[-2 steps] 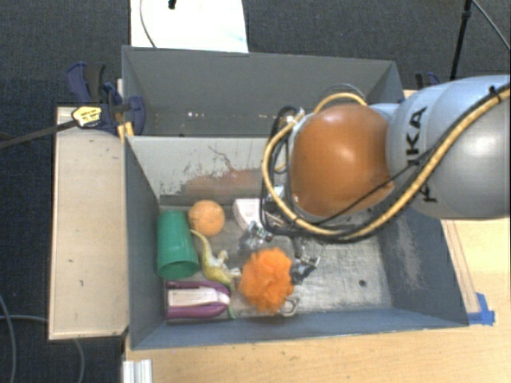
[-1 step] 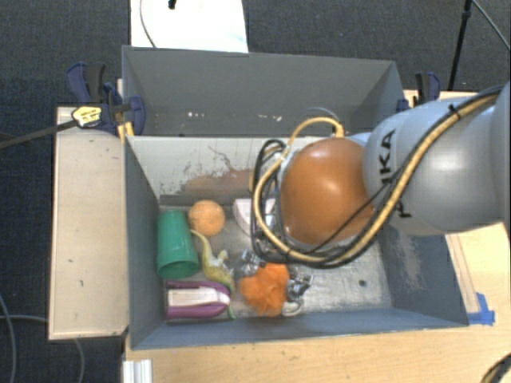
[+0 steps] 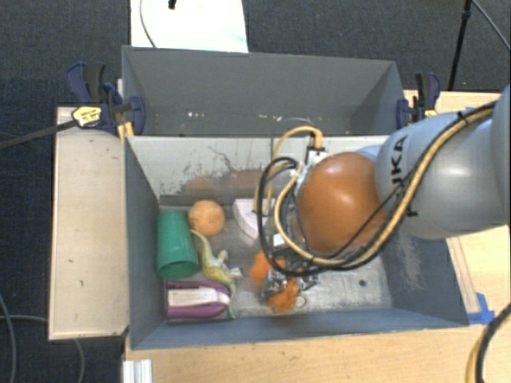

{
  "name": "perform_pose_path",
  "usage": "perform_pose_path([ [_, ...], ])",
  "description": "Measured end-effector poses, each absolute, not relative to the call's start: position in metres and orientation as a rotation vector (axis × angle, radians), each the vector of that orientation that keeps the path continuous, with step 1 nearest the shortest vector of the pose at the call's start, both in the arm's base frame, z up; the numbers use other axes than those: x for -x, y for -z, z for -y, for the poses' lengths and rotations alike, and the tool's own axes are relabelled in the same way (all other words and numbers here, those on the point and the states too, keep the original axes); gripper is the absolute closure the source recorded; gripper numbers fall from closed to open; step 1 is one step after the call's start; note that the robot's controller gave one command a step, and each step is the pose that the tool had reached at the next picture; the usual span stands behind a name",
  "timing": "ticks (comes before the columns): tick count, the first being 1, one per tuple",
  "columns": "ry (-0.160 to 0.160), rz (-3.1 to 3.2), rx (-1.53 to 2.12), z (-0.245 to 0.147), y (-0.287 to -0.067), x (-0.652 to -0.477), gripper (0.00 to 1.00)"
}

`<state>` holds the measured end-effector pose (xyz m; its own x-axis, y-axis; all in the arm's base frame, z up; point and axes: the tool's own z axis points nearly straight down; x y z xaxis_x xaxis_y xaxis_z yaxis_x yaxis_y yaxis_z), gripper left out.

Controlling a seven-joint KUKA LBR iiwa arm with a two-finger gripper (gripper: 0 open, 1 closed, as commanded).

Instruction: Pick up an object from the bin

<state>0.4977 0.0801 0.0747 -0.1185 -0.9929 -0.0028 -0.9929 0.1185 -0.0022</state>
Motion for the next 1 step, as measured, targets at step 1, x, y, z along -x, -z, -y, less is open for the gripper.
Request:
perform_pose_path([
  [1,0.0,-2.347,2.083,-0.0802,-0.0747,-0.4978,1.0],
])
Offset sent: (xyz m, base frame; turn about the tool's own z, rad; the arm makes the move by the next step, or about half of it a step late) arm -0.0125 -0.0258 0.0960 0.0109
